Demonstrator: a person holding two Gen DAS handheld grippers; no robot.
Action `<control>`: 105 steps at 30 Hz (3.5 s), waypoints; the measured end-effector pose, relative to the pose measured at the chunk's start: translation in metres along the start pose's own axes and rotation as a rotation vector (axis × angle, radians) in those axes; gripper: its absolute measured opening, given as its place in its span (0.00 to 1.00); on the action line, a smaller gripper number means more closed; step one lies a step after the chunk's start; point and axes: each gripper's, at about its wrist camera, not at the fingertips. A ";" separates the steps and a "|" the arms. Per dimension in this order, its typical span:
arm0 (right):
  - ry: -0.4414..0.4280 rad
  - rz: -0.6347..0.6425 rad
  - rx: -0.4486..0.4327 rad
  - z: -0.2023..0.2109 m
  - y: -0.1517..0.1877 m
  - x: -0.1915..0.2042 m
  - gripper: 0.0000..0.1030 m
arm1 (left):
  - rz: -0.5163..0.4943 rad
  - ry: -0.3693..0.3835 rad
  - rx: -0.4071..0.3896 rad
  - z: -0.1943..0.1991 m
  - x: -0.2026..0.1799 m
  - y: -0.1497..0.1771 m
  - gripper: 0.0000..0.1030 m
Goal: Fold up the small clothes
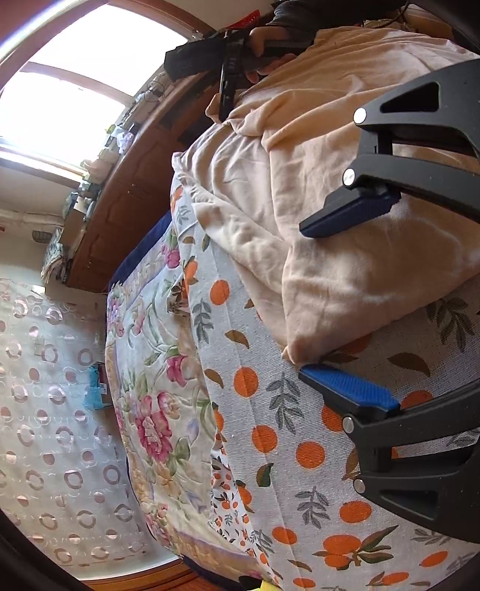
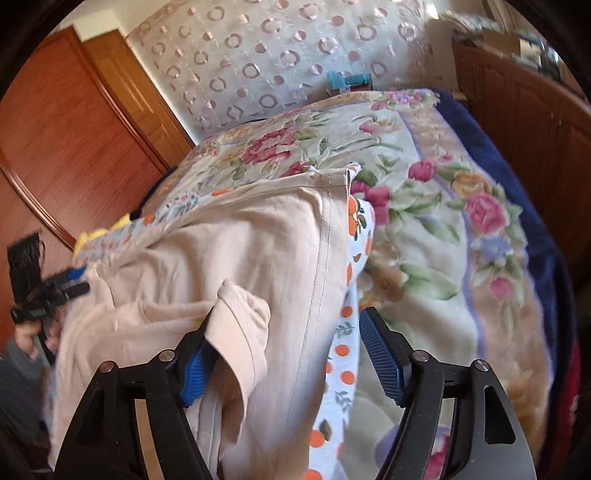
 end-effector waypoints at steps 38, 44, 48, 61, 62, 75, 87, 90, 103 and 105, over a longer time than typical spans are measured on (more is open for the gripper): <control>0.225 0.341 -0.062 0.009 -0.028 0.096 0.12 | 0.041 -0.007 -0.162 0.039 0.011 -0.024 0.07; 0.184 0.389 -0.050 -0.006 -0.053 0.104 0.12 | 0.097 -0.004 -0.208 0.062 0.040 -0.035 0.07; 0.174 0.382 -0.018 -0.019 -0.048 0.088 0.12 | 0.070 -0.007 -0.158 0.049 0.038 -0.025 0.07; 0.262 0.266 -0.015 -0.041 -0.034 0.055 0.40 | 0.075 -0.010 -0.082 0.030 0.041 -0.013 0.20; 0.265 0.259 -0.029 -0.034 -0.032 0.055 0.44 | 0.064 -0.020 -0.095 0.036 0.037 -0.011 0.42; 0.282 0.268 -0.158 0.091 0.092 0.114 0.53 | -0.063 -0.021 -0.079 0.112 -0.029 0.072 0.76; 0.246 0.237 -0.174 0.146 0.219 0.162 0.53 | -0.078 -0.042 -0.036 0.154 -0.096 0.166 0.76; 0.229 0.206 -0.174 0.153 0.235 0.164 0.53 | -0.089 -0.068 -0.048 0.160 -0.107 0.179 0.76; 0.270 0.167 -0.117 0.153 0.254 0.167 0.56 | -0.070 -0.113 -0.047 0.156 -0.122 0.216 0.76; 0.277 0.155 -0.107 0.151 0.257 0.163 0.56 | -0.064 -0.114 -0.034 0.152 -0.121 0.220 0.76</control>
Point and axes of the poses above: each gripper's, at about its wrist camera, not at the fingertips, and z roughly against the way its jaws point, x to its left, y to its underside, and after that the axes turned 11 degrees about z, right-handed
